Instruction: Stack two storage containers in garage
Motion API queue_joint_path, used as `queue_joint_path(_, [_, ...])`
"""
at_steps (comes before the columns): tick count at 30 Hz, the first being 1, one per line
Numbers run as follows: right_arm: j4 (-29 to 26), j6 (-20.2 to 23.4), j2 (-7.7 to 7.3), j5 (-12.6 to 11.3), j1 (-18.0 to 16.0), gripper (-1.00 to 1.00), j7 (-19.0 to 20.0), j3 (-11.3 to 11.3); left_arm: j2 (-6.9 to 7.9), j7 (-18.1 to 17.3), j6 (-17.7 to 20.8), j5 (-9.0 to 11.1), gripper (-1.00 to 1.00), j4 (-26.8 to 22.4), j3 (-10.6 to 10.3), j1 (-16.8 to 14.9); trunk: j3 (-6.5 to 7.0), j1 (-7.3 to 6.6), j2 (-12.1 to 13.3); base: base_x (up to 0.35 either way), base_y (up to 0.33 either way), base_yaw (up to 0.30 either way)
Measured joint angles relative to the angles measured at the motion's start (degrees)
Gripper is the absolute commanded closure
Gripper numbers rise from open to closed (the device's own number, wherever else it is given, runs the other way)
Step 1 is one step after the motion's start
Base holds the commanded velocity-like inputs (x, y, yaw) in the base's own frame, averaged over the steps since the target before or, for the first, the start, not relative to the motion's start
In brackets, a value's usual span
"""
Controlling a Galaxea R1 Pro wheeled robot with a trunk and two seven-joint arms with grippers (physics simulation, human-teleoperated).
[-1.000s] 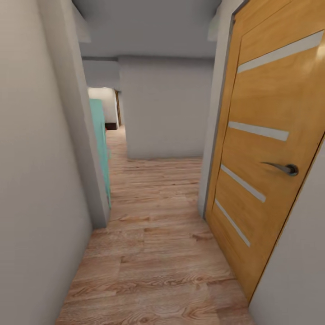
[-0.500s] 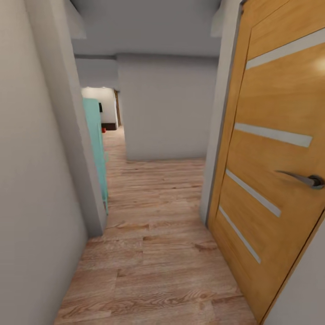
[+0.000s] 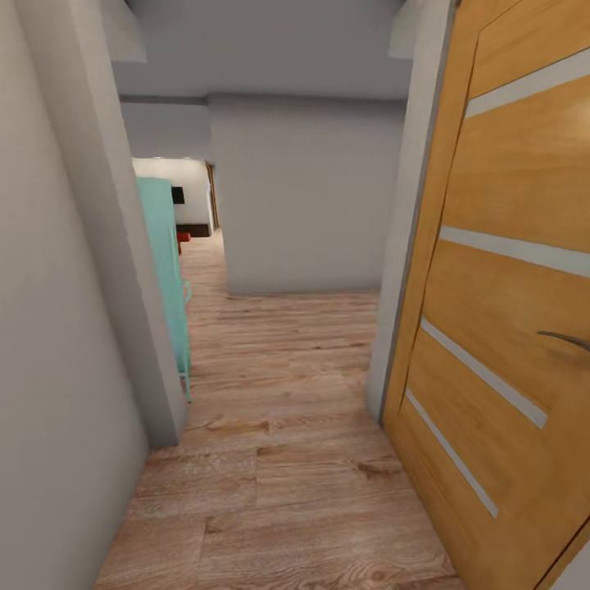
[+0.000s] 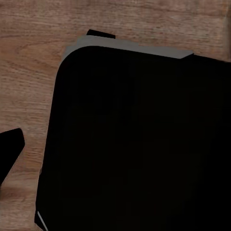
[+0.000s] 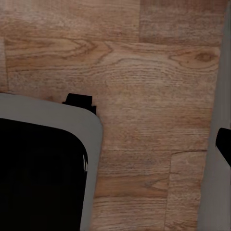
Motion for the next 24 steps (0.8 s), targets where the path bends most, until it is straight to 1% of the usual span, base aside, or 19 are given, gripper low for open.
queue_joint_path(8, [-0.06,0.09,0.05,0.06,0.01,-1.0,0.41,0.13,0.01,0.06,0.01,0.05,-1.0,0.03,0.03,0.0,0.0,0.0,0.0,0.325,0.0,0.0])
queue_joint_path(15, [-0.06,0.08,0.68,-0.31,-0.05,-1.0,0.03,-0.11,0.08,0.07,-0.04,0.24,-1.0,-0.02,0.03,0.0,0.0,0.0,0.0,0.325,0.0,0.0])
queue_joint_path(20, [-0.06,0.3,0.81,-0.03,0.0,-1.0,0.03,0.05,0.04,0.07,-0.06,0.16,-1.0,-0.19,0.03,0.0,0.0,0.0,0.0,0.325,0.0,0.0])
queue_joint_path(21, [-0.06,0.57,0.84,-0.04,0.01,-1.0,-0.03,0.13,0.03,0.07,-0.06,0.15,-1.0,-0.21,0.05,0.0,0.0,0.0,0.0,0.325,0.0,0.0])
queue_joint_path(24, [-0.06,5.02,1.93,-0.24,0.02,-1.0,-2.21,0.3,0.01,0.07,-0.13,0.24,-1.0,-0.13,0.03,0.0,0.0,0.0,0.0,0.325,0.0,0.0])
